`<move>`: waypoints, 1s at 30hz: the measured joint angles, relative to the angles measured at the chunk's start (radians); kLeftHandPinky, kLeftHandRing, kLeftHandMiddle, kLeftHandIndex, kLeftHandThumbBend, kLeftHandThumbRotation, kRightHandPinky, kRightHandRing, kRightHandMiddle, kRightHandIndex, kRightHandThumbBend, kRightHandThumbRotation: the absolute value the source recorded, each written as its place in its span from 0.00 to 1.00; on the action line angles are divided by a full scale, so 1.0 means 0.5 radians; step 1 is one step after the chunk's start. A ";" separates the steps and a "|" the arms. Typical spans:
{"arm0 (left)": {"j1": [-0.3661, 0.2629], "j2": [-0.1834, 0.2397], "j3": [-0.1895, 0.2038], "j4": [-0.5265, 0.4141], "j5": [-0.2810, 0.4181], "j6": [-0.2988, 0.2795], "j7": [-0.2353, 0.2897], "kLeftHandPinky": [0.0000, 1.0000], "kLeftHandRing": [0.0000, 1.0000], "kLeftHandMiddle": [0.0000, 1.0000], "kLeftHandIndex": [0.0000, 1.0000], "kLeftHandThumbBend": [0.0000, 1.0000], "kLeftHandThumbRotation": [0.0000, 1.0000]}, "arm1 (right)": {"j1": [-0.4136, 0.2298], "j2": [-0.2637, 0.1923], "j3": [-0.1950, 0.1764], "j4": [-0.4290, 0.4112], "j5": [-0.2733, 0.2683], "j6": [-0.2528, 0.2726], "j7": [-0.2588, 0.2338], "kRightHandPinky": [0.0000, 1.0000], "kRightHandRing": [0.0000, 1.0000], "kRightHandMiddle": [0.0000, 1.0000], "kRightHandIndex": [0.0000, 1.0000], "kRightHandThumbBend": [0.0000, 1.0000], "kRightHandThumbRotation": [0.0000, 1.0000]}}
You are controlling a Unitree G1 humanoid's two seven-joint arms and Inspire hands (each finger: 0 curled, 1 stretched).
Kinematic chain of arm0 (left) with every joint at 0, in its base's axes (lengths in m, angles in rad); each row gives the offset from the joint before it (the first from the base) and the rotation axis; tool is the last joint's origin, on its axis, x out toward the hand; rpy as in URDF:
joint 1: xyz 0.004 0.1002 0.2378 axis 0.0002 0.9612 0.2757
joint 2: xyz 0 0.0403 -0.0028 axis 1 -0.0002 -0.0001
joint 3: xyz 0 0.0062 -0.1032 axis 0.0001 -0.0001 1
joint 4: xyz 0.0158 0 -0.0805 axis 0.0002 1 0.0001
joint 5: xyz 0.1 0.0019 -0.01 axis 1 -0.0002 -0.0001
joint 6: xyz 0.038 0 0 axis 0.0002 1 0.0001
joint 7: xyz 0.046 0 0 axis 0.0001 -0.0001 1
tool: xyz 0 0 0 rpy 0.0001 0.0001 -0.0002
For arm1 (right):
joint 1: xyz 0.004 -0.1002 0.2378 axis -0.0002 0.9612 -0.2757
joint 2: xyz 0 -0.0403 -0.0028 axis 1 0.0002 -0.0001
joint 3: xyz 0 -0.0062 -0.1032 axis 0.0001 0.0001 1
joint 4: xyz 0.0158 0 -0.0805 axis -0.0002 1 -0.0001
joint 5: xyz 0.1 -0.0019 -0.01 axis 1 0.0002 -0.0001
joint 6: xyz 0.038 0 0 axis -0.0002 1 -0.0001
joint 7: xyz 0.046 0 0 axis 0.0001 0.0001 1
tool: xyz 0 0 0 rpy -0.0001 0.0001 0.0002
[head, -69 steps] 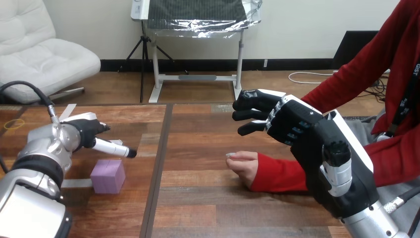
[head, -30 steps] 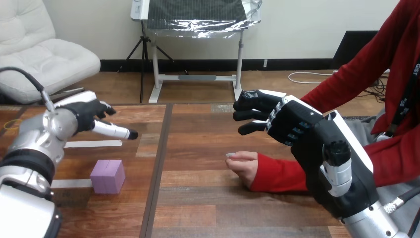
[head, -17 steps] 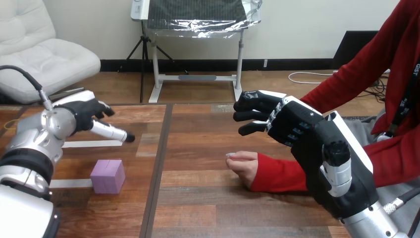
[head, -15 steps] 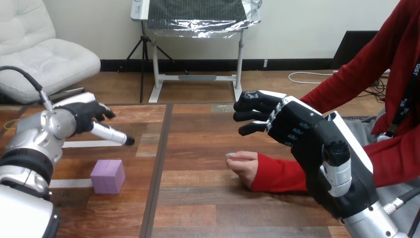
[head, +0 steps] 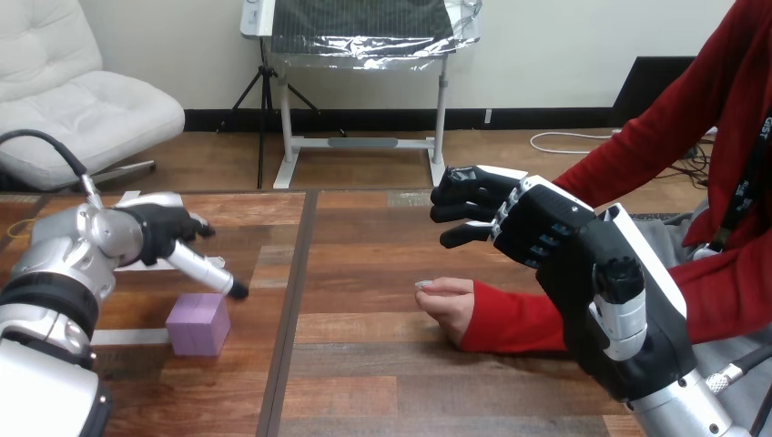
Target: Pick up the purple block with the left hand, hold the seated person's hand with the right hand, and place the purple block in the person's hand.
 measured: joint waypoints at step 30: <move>0.000 -0.005 -0.037 0.003 0.036 -0.016 -0.128 0.78 0.94 0.98 0.95 0.99 0.18 | 0.000 -0.002 -0.002 0.000 0.006 -0.025 0.000 0.66 0.75 0.77 0.75 0.94 1.00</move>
